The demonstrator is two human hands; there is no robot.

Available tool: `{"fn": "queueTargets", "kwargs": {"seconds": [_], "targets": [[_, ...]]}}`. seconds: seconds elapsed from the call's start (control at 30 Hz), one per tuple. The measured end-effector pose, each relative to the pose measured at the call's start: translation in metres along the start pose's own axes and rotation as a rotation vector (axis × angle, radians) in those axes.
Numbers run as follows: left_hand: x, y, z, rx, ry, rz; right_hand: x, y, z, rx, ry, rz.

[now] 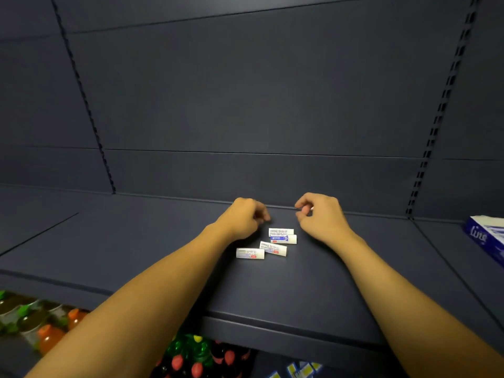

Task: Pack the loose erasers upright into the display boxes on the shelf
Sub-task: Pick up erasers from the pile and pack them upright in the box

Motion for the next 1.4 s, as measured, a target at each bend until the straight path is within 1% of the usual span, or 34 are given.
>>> {"fn": "queueTargets", "kwargs": {"seconds": [0.07, 0.17, 0.33, 0.4, 0.53, 0.7, 0.8, 0.9, 0.97, 1.1, 1.23, 1.4], "targets": [[0.003, -0.008, 0.003, 0.039, 0.061, 0.021, 0.006, -0.002, -0.003, -0.018, -0.049, 0.047], [0.007, -0.013, 0.003, 0.118, 0.142, 0.035, 0.015, 0.002, 0.001, -0.066, -0.038, 0.196], [0.013, -0.01, 0.002, 0.203, 0.264, 0.026, 0.023, 0.01, 0.008, -0.133, 0.009, 0.3], [0.012, -0.008, 0.0, 0.226, 0.29, 0.03, 0.024, 0.011, 0.008, -0.142, 0.015, 0.298], [0.009, -0.005, -0.004, 0.262, 0.325, 0.034, 0.021, 0.007, 0.003, -0.13, 0.033, 0.232], [0.006, -0.003, -0.008, 0.29, 0.344, 0.042, 0.02, 0.006, -0.004, -0.062, 0.075, 0.198], [0.006, -0.002, -0.018, 0.355, 0.307, 0.075, 0.019, 0.008, -0.004, -0.045, 0.061, 0.206], [0.01, 0.0, -0.028, 0.412, 0.166, 0.101, 0.02, 0.009, -0.003, -0.021, 0.008, 0.246], [0.01, -0.001, -0.028, 0.403, 0.095, 0.079, 0.022, 0.01, -0.005, 0.005, -0.009, 0.283], [0.003, -0.004, -0.018, 0.334, 0.058, 0.015, 0.025, 0.012, -0.008, 0.056, -0.02, 0.336], [0.0, -0.004, -0.011, 0.289, 0.055, 0.021, 0.029, 0.015, -0.005, 0.062, -0.03, 0.379], [-0.002, -0.005, -0.006, 0.263, 0.028, 0.042, 0.025, 0.014, -0.003, 0.067, -0.002, 0.371]]}}
Point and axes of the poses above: each hand's wrist, its own y-axis away from the middle knuckle, its own x-axis out of the palm, z = x × y, the point moved 10 cm from there along -y, towards the middle knuckle, and after that the axes turned 4 degrees about z, right-handed, at the moved point
